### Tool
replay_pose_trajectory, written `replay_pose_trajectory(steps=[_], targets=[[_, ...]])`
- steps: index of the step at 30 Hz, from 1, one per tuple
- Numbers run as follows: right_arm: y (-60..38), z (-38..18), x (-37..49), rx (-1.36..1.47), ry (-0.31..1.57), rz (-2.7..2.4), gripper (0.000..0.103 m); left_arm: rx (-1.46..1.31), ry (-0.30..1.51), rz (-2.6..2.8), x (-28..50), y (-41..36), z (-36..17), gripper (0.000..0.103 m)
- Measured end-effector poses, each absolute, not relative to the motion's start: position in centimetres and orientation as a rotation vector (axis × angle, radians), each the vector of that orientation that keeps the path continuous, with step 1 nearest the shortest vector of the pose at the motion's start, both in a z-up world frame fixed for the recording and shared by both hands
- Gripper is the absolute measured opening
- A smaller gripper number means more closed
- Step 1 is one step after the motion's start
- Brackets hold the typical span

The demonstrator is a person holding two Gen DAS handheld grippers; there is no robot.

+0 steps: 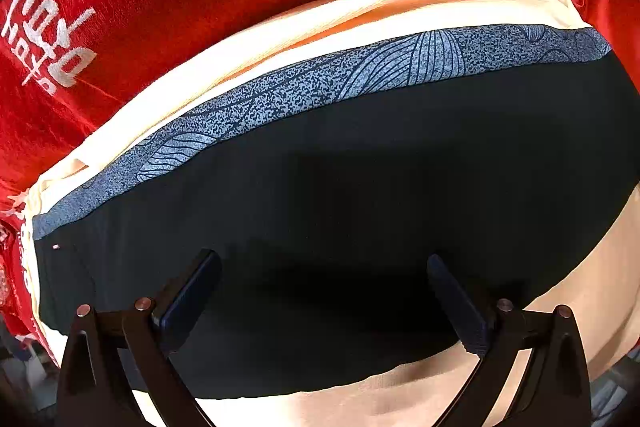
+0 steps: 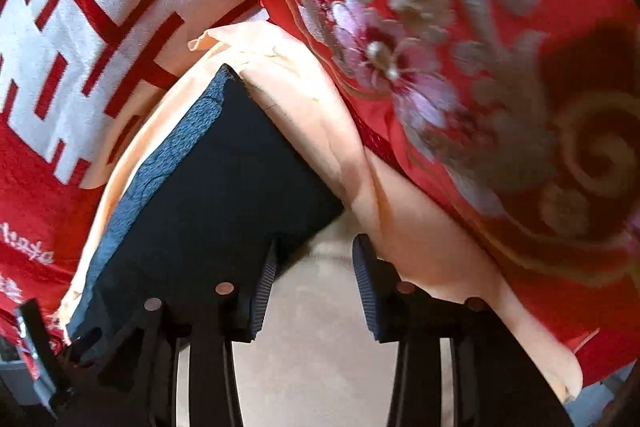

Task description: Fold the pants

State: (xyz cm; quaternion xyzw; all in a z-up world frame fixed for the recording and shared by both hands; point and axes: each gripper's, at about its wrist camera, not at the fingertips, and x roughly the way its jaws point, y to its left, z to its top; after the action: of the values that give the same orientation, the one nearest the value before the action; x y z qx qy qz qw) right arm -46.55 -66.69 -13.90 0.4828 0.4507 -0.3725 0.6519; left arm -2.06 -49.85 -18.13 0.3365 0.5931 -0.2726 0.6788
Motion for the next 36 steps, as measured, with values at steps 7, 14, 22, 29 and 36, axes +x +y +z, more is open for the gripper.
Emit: replay_pose_trajectory(steps=[7, 14, 22, 29, 36], targets=[[-63.4, -13.3, -45.7, 1.074, 1.032, -0.761, 0.042, 0.767, 1.324, -0.592, -2.8, -50.6, -17.7, 0.103], [-64.1, -12.8, -41.5, 1.108, 0.907, -0.592, 0.042, 0.707, 1.238, -0.597, -1.4, -54.4, -16.0, 0.103], [-66.7, -16.4, -31.6, 0.98, 0.981, -0.48, 0.042, 0.587, 1.322, -0.516, 0.2, -55.1, -19.0, 0.103], [-69.5, -15.8, -33.6, 0.906, 1.013, -0.687, 0.042, 0.573, 1.32, -0.541, -0.7, -55.1, -19.2, 0.103], [-64.5, -13.5, -39.3, 1.084, 0.924, -0.543, 0.051, 0.579, 1.32, -0.541, -1.3, -55.6, -19.0, 0.103]])
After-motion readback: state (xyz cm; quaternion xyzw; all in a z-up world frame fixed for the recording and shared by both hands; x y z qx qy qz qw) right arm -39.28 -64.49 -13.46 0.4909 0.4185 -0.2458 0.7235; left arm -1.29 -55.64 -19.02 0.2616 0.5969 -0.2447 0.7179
